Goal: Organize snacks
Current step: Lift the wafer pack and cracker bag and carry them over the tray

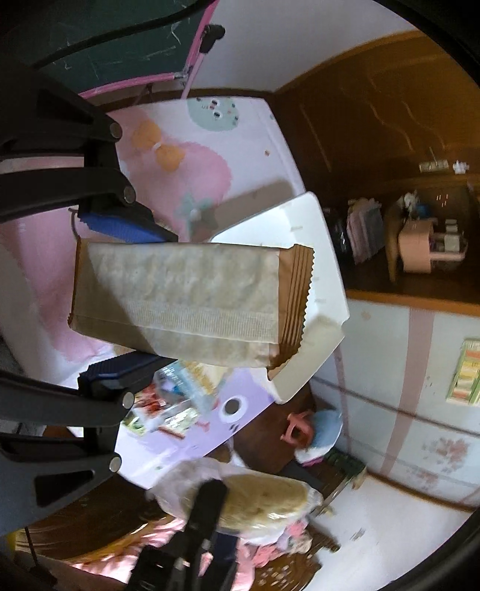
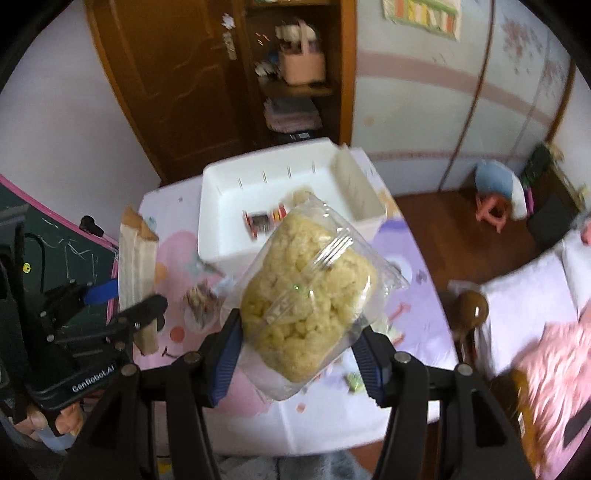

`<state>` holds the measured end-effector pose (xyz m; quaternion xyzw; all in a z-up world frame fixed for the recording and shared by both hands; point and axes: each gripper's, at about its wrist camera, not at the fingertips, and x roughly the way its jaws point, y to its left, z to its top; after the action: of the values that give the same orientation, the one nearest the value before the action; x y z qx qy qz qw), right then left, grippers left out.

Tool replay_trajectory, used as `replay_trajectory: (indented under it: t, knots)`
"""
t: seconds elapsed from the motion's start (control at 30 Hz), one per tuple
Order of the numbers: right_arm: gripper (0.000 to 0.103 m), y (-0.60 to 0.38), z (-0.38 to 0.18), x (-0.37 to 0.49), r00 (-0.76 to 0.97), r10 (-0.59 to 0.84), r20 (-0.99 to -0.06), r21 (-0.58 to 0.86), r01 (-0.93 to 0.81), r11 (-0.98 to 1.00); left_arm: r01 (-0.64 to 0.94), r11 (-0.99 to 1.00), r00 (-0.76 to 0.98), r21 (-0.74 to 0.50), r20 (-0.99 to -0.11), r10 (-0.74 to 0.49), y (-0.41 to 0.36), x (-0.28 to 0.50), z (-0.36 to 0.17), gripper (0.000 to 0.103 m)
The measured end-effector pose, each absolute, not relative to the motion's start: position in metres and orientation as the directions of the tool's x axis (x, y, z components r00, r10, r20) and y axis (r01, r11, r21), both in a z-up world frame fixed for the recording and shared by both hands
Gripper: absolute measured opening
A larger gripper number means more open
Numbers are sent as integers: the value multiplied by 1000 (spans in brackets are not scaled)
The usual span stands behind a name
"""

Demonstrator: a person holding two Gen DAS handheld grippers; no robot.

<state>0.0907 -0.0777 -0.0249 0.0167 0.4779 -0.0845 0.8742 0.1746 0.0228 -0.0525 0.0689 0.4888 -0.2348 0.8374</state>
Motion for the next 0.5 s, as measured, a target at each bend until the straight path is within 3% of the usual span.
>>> replay_trajectory:
  t: [0.23, 0.5]
  knots:
    - [57, -114, 5, 150, 591, -88, -802, -68, 56, 996, 322, 944, 480, -74, -846, -230, 4, 218, -29, 53]
    - [57, -157, -1, 219, 591, -29, -806, -52, -21, 998, 184, 982, 522, -37, -843, -130, -24, 277, -30, 53]
